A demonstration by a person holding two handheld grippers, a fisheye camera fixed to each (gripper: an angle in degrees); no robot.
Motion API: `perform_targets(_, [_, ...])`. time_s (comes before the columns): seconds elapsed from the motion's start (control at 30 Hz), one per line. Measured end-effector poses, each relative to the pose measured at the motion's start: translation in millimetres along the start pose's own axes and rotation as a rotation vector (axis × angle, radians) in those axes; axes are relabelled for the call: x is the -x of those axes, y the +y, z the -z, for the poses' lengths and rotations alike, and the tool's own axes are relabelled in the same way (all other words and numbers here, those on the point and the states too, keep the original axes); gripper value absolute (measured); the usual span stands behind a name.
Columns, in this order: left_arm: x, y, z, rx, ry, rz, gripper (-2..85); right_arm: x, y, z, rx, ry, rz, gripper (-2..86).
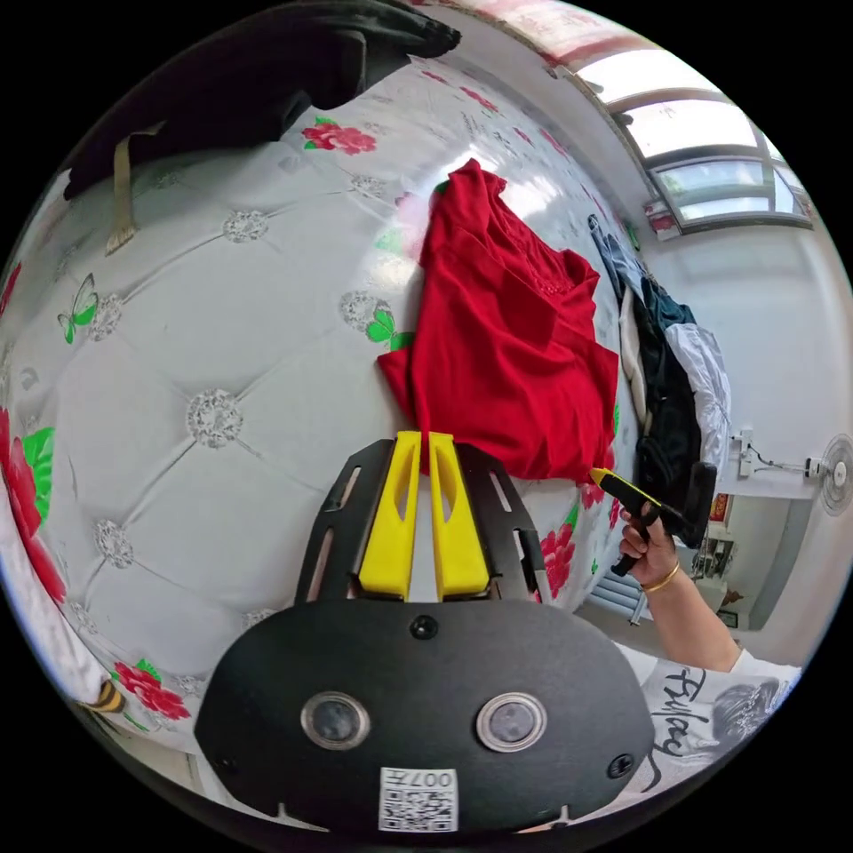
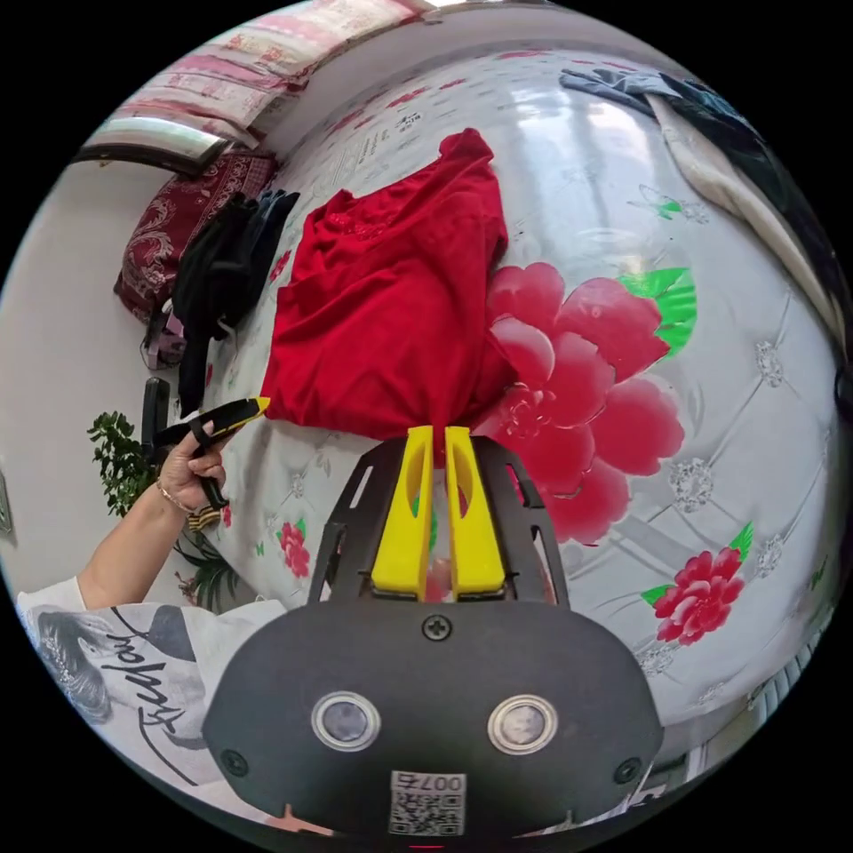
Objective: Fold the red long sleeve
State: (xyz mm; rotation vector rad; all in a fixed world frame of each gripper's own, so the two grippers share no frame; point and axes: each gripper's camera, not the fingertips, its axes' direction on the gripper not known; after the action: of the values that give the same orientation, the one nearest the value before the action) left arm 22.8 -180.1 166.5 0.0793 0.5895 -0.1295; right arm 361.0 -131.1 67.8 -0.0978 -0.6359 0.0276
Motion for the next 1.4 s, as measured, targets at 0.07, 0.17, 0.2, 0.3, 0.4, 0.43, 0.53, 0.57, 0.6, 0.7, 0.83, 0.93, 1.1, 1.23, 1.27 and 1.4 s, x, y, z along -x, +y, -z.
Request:
perform_targets(0.07, [2.9,6.9,13.0,-0.013,0.007,-0.059,-0.5,-4.3,3.8,7.2,-0.012,-0.031,0.008,0.4])
perform_targets(0.17, [12.2,33.9,43.8,-0.062,0.081,-0.096,-0.9,-9.3,23.3,29.0,-0.07,-0.115,0.04,0.0])
perform_targets(0.2, [14.8,41.6,50.4,-0.068,0.099,-0.096,-0.9,-11.9,33.7,36.1,-0.067,-0.167,0.047,-0.1])
perform_targets(0.3, [31.1,89.2,81.3,-0.066,0.23,-0.065,-0.9,-15.8,66.0,52.6,-0.019,-0.291,0.078,-0.2])
perform_targets(0.4, [57.1,142.3,109.2,-0.069,0.452,0.063,-1.0,-20.3,95.1,70.4,0.043,-0.412,0.089,-0.2])
perform_targets(0.43, [63.6,159.8,120.7,-0.078,0.495,0.099,-1.0,-21.8,98.7,74.3,0.056,-0.44,0.084,-0.2])
perform_targets(0.53, [67.9,177.3,145.7,-0.092,0.543,0.153,-1.0,-28.5,102.3,100.0,0.027,-0.584,0.056,-0.1])
perform_targets(0.57, [64.9,171.4,154.2,-0.099,0.559,0.153,-0.9,-30.3,95.3,108.9,0.006,-0.632,0.049,0.0])
perform_targets(0.6, [62.7,165.7,158.0,-0.104,0.565,0.151,-0.9,-30.6,83.9,116.3,-0.012,-0.664,0.051,0.0])
perform_targets(0.7, [50.4,115.8,168.3,-0.141,0.564,0.127,-0.7,-29.0,39.8,126.3,-0.053,-0.658,0.068,0.5])
perform_targets(0.83, [44.9,28.6,147.3,-0.181,0.415,0.161,1.4,-39.0,-22.8,117.8,-0.133,-0.5,0.013,2.6])
perform_targets(0.93, [43.0,-1.6,128.1,-0.132,0.314,0.209,6.6,-54.2,-56.9,103.3,-0.112,-0.36,-0.054,4.9])
perform_targets(1.1, [33.4,23.4,117.8,-0.098,0.229,0.124,9.6,-87.2,-40.9,74.4,-0.097,-0.242,-0.105,8.2])
perform_targets(1.23, [42.1,62.5,99.6,-0.031,0.236,0.125,11.5,-105.8,-19.1,32.2,-0.045,-0.283,-0.152,9.1])
perform_targets(1.27, [41.7,69.1,96.5,-0.021,0.243,0.119,11.9,-107.0,-16.3,20.5,-0.042,-0.301,-0.156,9.4])
perform_targets(1.4, [30.9,70.7,91.2,-0.012,0.258,0.077,10.7,-93.9,-28.9,-0.3,-0.099,-0.336,-0.115,9.6])
